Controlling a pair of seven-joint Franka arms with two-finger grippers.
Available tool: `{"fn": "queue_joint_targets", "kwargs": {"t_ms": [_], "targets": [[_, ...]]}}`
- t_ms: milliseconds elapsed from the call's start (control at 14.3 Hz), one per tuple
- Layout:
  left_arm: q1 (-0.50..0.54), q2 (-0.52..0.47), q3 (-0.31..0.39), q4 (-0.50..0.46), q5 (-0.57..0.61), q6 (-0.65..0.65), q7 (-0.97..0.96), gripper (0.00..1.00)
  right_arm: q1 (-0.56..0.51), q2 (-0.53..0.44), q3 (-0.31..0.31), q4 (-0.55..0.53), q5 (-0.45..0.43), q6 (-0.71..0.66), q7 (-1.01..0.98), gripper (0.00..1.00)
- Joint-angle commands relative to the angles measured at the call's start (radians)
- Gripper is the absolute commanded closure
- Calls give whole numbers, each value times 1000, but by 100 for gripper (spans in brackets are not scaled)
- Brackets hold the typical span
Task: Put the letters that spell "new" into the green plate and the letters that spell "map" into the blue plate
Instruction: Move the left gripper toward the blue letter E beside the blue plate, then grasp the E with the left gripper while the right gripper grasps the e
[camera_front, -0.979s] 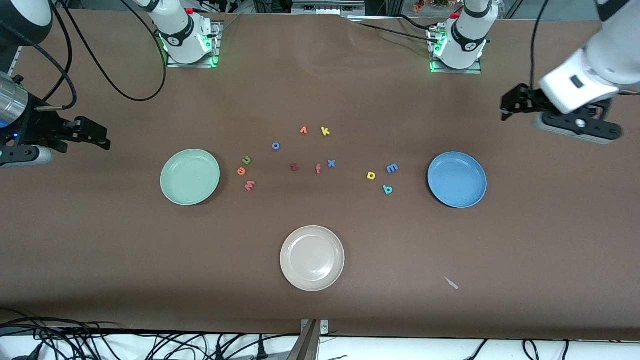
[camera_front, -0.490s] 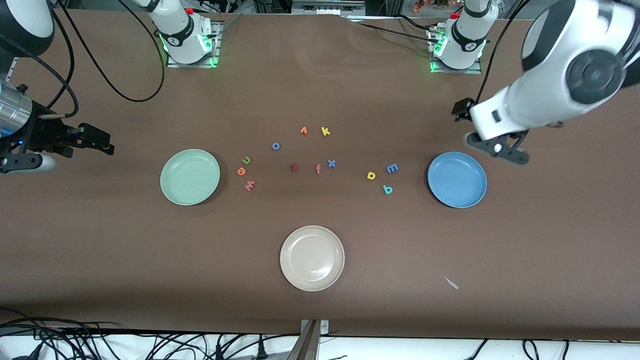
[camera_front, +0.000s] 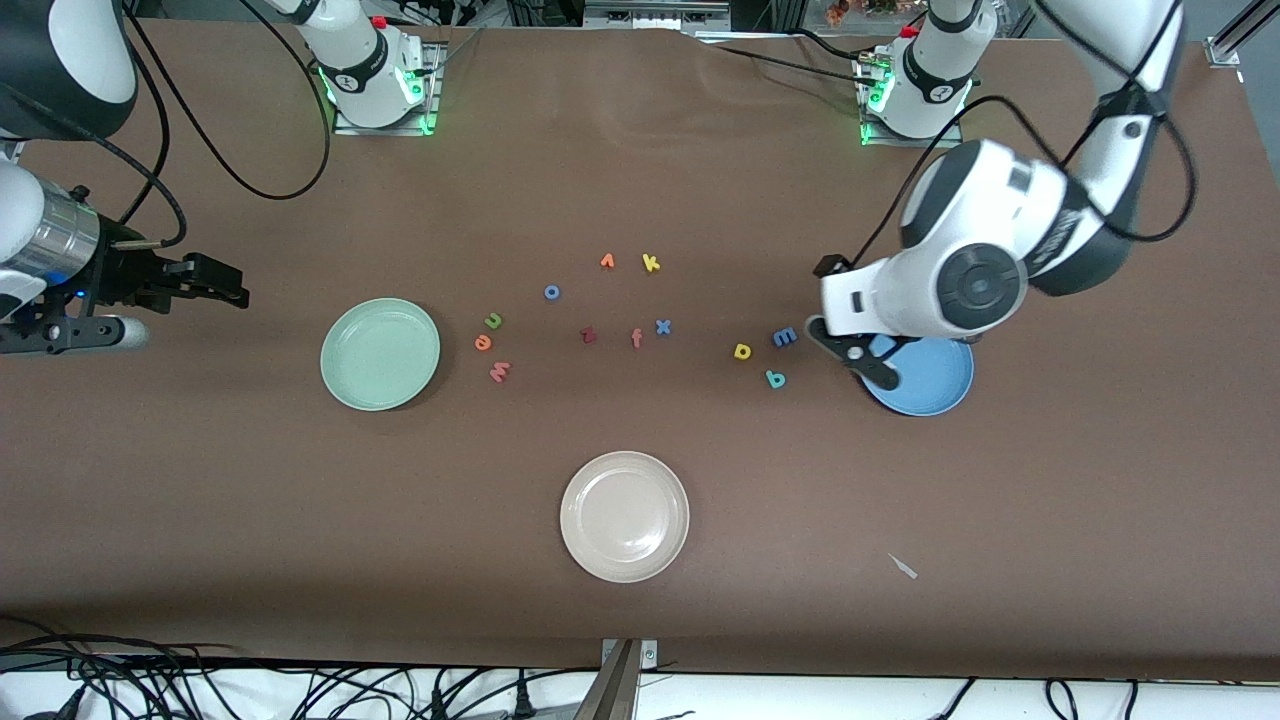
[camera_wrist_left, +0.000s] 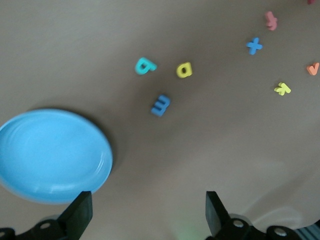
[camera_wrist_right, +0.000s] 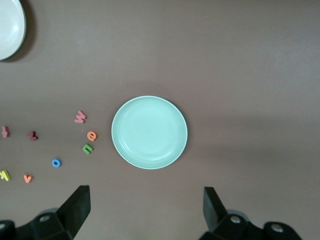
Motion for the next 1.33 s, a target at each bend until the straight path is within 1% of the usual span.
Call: {"fn": "queue_joint_targets", "kwargs": {"t_ms": [0, 70, 140, 210, 280, 420, 490, 560, 699, 769, 839, 979, 1119, 1189, 1259], "targets": [[-30, 20, 4, -60, 0, 87, 55, 0, -5, -34, -1, -63, 22, 11, -39, 0], [-42, 40, 3, -88, 19, 136, 56, 0, -3, -34, 2, -66, 25, 15, -57, 0], [-47, 60, 0, -111, 48, 178, 56, 0, -3, -34, 20, -83, 23, 25, -63, 0], [-71, 80, 0, -126, 55, 220, 56, 0, -3, -35, 63, -112, 26, 72, -50, 0], [-100, 90, 3, -140, 69, 251, 56, 0, -3, -40, 94, -153, 25, 129, -13, 0], [-107, 104, 0, -171, 154, 316, 56, 0, -3, -41, 153, -233, 20, 230, 132, 0], [-108, 106, 0, -200, 162, 359, 58, 0, -3, -41, 181, -285, 14, 292, 195, 0], [-116, 107, 0, -240, 162, 415, 70, 0, -2, -43, 195, -336, 9, 362, 223, 0], [-117, 120, 0, -347, 173, 585, 128, 0, -2, -48, 242, -434, 5, 497, 245, 0], [-114, 121, 2, -391, 191, 663, 144, 0, -2, -49, 264, -479, 2, 557, 272, 0], [-116, 121, 2, -419, 226, 710, 150, 0, -2, -49, 290, -522, -9, 612, 317, 0], [-114, 121, 2, -426, 282, 721, 150, 0, 0, -37, 319, -569, -67, 680, 369, 0], [-120, 127, 2, -426, 286, 727, 150, 0, 0, 1, 342, -589, -90, 734, 388, 0], [-117, 136, 2, -426, 286, 741, 150, 1, 3, 23, 342, -599, -92, 772, 389, 0], [-110, 140, 2, -427, 291, 747, 153, 8, 14, 49, 344, -611, -93, 819, 407, 0]]}}
